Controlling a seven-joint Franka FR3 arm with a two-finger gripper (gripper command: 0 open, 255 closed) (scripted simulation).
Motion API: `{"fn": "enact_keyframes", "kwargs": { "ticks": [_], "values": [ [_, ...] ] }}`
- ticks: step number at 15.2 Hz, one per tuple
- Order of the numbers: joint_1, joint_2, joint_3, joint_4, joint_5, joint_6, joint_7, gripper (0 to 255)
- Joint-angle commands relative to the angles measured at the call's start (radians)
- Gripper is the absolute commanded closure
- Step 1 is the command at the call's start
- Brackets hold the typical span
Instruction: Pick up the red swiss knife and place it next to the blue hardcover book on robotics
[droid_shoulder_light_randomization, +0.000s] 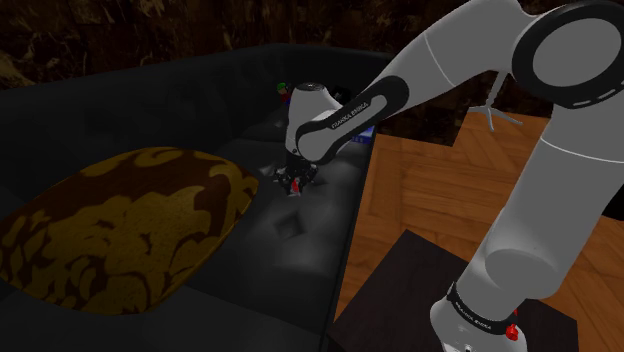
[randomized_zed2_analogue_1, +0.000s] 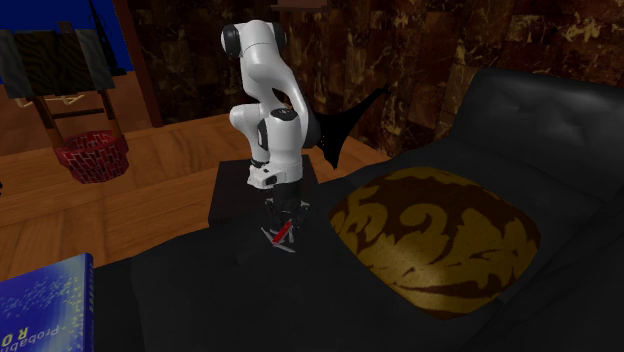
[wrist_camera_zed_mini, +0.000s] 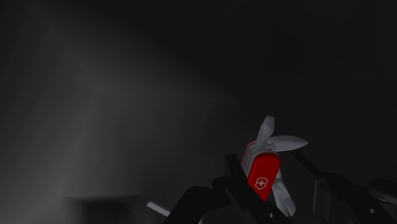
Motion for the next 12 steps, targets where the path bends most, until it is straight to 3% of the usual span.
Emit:
{"fn": "enact_keyframes", "kwargs": {
  "ticks": [1, 12],
  "values": [
    [0.0, -0.016, 0.001, 0.008, 0.006, -0.024, -0.005, 255],
    [0.0, -0.099, 0.002, 0.071, 0.036, -0.168, -0.03, 255]
  ]
}}
